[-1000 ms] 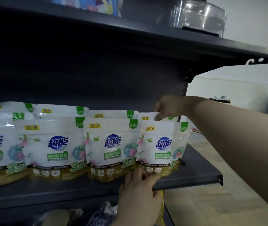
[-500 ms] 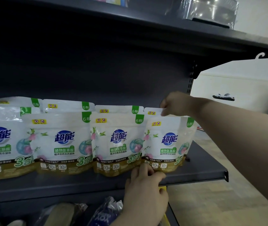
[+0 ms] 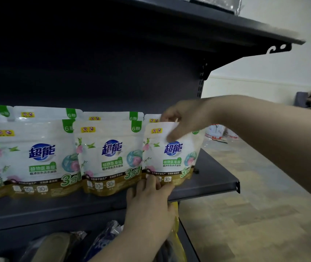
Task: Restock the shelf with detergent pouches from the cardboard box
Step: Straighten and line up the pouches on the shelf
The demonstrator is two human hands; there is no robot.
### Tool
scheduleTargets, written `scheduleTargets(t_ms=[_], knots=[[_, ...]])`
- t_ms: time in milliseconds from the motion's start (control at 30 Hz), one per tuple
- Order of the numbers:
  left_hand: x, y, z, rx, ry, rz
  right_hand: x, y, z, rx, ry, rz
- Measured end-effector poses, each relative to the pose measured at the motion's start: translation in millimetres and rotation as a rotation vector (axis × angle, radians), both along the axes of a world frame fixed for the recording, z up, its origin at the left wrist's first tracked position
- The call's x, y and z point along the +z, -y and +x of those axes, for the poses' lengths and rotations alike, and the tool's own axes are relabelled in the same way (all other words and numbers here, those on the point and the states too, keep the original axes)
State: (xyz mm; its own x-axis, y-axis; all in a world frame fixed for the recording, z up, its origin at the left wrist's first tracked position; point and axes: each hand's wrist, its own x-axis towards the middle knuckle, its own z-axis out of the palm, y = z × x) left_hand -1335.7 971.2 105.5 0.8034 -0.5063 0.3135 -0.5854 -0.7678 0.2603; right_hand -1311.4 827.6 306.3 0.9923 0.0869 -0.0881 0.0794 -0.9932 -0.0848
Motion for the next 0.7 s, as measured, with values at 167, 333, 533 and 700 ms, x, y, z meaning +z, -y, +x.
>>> scheduleTargets(t_ms=[167,333,533,700], knots=[[-10.0,0.9,2.8,-0.028,0.081,-0.026,-19.1,13.7,5.9,-0.024,0.122,-0.101],[-15.3,5.6,10.9,-0.028,0.118,-0.049,-20.1,20.8,8.9,-0.043,0.121,-0.090],[-14.8,-20.1,12.5,-0.121,0.093,-0.160,-9.0,5.9,1.9,-0.051,0.099,-0.021],[-9.5,-84.3,15.1,-0.071,0.124,-0.189,-0.3,-48.1,15.9,0.130,0.372,0.302]])
